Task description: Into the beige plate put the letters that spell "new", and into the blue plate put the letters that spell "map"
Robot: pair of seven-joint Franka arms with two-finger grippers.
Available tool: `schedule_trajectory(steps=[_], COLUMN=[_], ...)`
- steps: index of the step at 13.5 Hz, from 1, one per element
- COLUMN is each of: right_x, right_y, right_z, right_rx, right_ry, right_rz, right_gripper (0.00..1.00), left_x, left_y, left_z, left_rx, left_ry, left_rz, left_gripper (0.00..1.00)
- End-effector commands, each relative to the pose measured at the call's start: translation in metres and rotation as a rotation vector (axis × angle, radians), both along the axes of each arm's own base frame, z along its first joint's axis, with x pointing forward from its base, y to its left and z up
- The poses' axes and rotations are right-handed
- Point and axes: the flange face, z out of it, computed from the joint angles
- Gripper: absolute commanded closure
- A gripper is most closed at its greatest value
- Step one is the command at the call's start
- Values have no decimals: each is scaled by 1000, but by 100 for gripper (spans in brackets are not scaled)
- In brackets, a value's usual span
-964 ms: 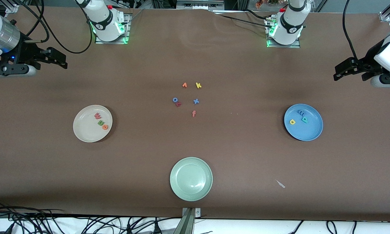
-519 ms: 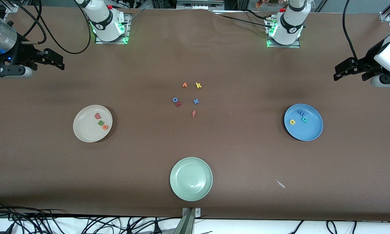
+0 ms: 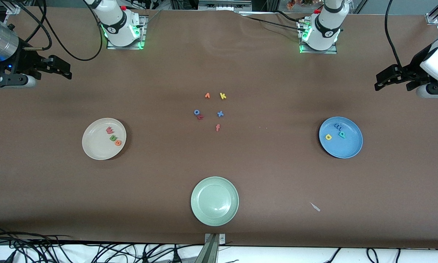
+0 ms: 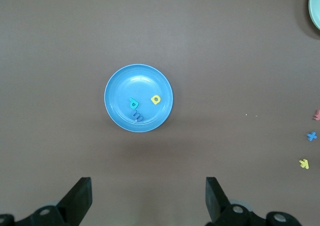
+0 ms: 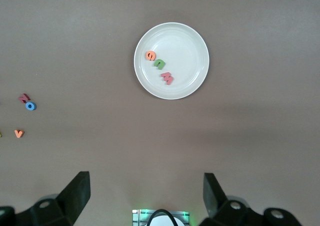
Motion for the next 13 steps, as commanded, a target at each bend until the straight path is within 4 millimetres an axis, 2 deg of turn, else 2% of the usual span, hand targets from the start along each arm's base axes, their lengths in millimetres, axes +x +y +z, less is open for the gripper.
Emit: schedule_trajectory(steps=[1,13], right_x=[5,16], right_y=[-2,-6], right_z=[6,2], right_rx=[-24,-24], right_ry=[-17,-59], right_rz=[-5,-4], right_gripper=[0,0], left_x=[1,1], left_y=[-1,-1], left_z=[6,6], left_rx=[27,27], left_ry=[1,1], left_rz=[-3,-5], left_gripper=[0,0])
